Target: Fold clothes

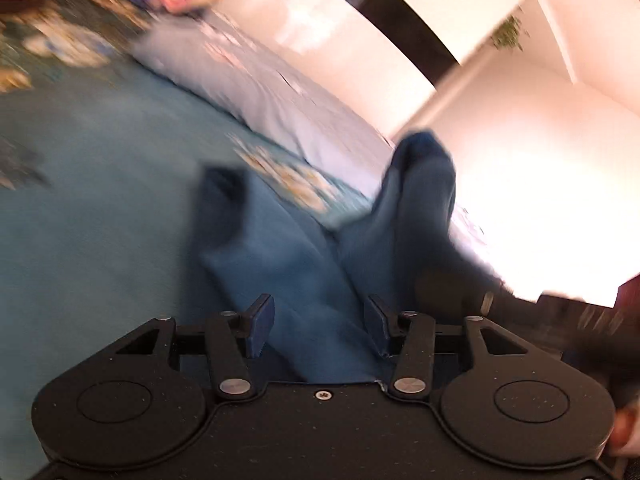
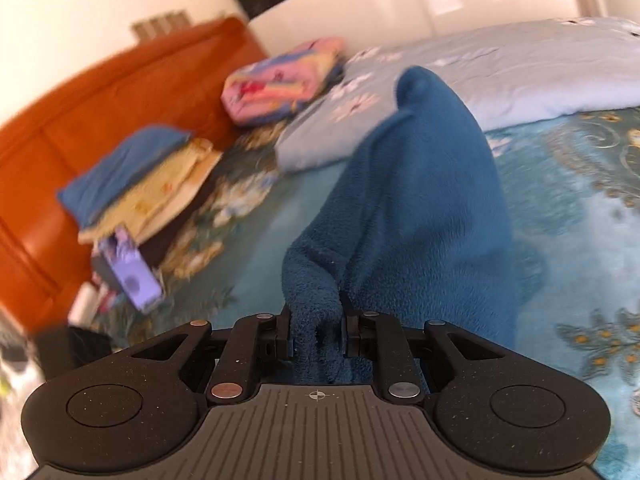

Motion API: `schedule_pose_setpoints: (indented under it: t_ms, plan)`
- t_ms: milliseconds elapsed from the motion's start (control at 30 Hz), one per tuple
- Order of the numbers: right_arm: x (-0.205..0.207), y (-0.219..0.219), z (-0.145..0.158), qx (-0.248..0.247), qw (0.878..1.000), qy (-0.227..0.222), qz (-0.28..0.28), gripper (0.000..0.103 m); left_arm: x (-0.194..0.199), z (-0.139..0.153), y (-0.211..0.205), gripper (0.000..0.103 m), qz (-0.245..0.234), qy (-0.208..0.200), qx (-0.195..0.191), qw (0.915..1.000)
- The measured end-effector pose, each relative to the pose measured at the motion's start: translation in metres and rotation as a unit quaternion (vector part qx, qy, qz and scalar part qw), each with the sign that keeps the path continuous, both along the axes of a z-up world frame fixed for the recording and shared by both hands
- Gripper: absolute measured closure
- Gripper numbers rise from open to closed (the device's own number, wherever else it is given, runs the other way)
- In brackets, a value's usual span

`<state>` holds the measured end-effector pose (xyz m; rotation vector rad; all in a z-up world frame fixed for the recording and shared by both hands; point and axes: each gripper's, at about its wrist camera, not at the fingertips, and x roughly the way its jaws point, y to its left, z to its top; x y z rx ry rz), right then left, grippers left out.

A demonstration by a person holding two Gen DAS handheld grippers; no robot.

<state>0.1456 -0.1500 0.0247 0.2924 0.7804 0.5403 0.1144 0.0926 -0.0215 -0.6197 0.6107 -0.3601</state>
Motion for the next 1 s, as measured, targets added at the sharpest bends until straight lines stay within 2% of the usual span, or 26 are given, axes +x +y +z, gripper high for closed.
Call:
schedule_pose_setpoints:
  t_ms: [33, 100, 167, 200, 233, 467, 567, 633, 700, 800, 1000]
  plan:
    - [0.000, 0.005, -0.003, -0.004, 1.000, 0.005, 0.005, 0.087, 0.002, 0.003, 0.006, 0.046, 0.002, -0.003, -0.008, 1.0000]
    - [0.000, 0.015, -0.008, -0.015, 1.000, 0.012, 0.016, 0.087, 0.006, 0.008, 0.017, 0.044, 0.004, -0.009, -0.024, 0.9997]
    - [-0.001, 0.023, -0.014, -0.027, 0.999, 0.019, 0.026, 0.087, 0.015, 0.014, 0.014, 0.041, -0.015, -0.014, -0.032, 0.9993]
    - [-0.002, 0.027, -0.016, -0.031, 0.999, 0.022, 0.029, 0.087, 0.020, 0.016, 0.012, 0.034, -0.026, -0.016, -0.035, 0.9989]
    - [-0.003, 0.031, -0.019, -0.034, 0.999, 0.023, 0.031, 0.087, 0.023, 0.019, 0.008, 0.033, -0.035, -0.017, -0.037, 0.9985]
    - [-0.009, 0.042, -0.025, -0.051, 0.997, 0.031, 0.042, 0.087, 0.058, 0.020, -0.022, 0.031, -0.079, -0.009, 0.007, 0.9968]
    - [-0.013, 0.045, -0.025, -0.064, 0.997, 0.025, 0.046, 0.087, 0.062, 0.016, -0.029, 0.048, -0.088, -0.003, 0.021, 0.9959]
    - [-0.016, 0.046, -0.024, -0.072, 0.996, 0.018, 0.047, 0.085, 0.062, 0.014, -0.028, 0.069, -0.084, -0.002, 0.032, 0.9959]
    - [-0.018, 0.043, -0.024, -0.071, 0.996, 0.017, 0.046, 0.084, 0.062, 0.011, -0.026, 0.085, -0.081, 0.000, 0.039, 0.9960]
    - [-0.021, 0.040, -0.024, -0.062, 0.997, 0.019, 0.045, 0.082, 0.060, 0.009, -0.021, 0.089, -0.071, 0.003, 0.036, 0.9968]
    - [-0.038, 0.026, -0.014, -0.038, 0.997, 0.011, 0.065, 0.059, 0.054, 0.016, 0.004, 0.092, -0.035, -0.014, 0.020, 0.9991]
